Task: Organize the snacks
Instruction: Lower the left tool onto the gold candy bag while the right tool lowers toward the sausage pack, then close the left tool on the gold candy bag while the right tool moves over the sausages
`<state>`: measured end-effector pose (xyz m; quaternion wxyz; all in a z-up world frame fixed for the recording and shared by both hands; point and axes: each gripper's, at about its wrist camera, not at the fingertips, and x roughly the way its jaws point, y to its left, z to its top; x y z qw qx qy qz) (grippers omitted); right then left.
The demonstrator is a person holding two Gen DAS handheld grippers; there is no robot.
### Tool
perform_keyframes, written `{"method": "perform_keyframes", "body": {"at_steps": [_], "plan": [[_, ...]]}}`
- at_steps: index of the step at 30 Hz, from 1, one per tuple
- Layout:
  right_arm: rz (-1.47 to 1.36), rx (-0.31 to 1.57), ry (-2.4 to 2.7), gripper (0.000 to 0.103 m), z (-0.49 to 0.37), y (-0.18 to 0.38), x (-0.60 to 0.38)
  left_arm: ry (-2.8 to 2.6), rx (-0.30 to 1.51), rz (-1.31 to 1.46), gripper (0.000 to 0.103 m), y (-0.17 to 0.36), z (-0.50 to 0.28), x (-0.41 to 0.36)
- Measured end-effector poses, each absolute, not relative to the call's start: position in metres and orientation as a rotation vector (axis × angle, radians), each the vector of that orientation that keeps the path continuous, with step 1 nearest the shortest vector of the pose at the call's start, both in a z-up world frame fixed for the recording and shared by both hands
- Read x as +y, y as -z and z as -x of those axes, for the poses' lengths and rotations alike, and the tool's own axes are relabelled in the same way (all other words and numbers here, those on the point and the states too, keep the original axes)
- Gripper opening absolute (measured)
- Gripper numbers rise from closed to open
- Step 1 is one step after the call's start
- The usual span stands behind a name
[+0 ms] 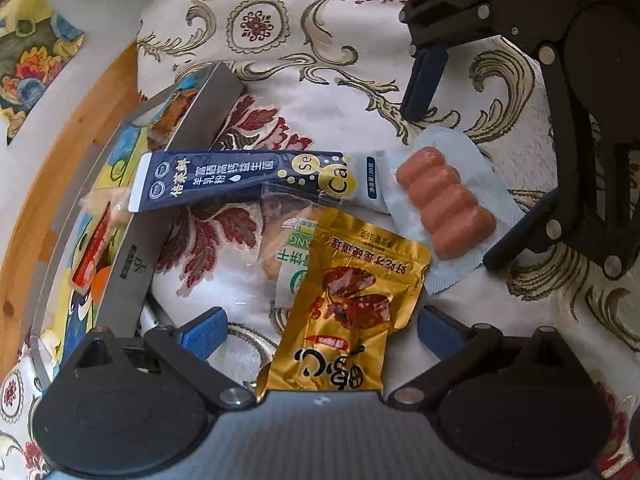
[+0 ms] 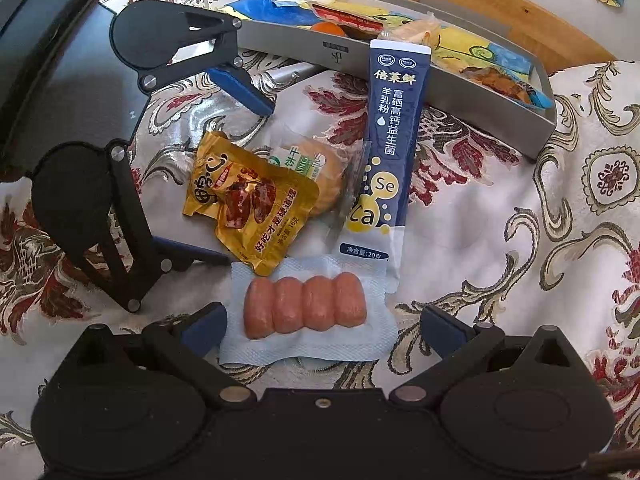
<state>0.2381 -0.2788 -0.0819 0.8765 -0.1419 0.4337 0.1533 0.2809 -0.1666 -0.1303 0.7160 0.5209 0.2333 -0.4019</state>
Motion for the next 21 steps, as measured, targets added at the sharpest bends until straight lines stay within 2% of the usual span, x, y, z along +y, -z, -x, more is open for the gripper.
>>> {"method": "perform_keyframes", "body": {"at_steps": [2,5,9,12,17,18,21], "plan": [[0.295,0.905,-0.321,0.102,-0.238,0.082,-0.279,0.902,0.501,-1.169,0.103,0.13,-0.279,-0.167],[0.293,0.906,-0.323,0.102,-0.239,0.082,-0.279,0.934,0.489,-1.183,0.097,0.13,-0.278,-0.165],[0.292,0.904,-0.323,0.102,-0.239,0.082,-0.28,0.954,0.514,-1.145,0.08,0.128,-0.277,-0.159],[0.297,0.901,-0.321,0.102,-0.239,0.082,-0.279,0.944,0.515,-1.129,0.071,0.129,-0.274,-0.155],[0.295,0.9,-0.321,0.102,-0.239,0.083,-0.28,0.914,0.543,-1.078,0.064,0.127,-0.273,-0.151],[0.294,0.9,-0.321,0.102,-0.239,0.083,-0.28,0.905,0.552,-1.068,0.056,0.126,-0.273,-0.151],[0.291,0.9,-0.321,0.102,-0.239,0.083,-0.281,0.882,0.622,-0.989,0.055,0.121,-0.279,-0.149]]}}
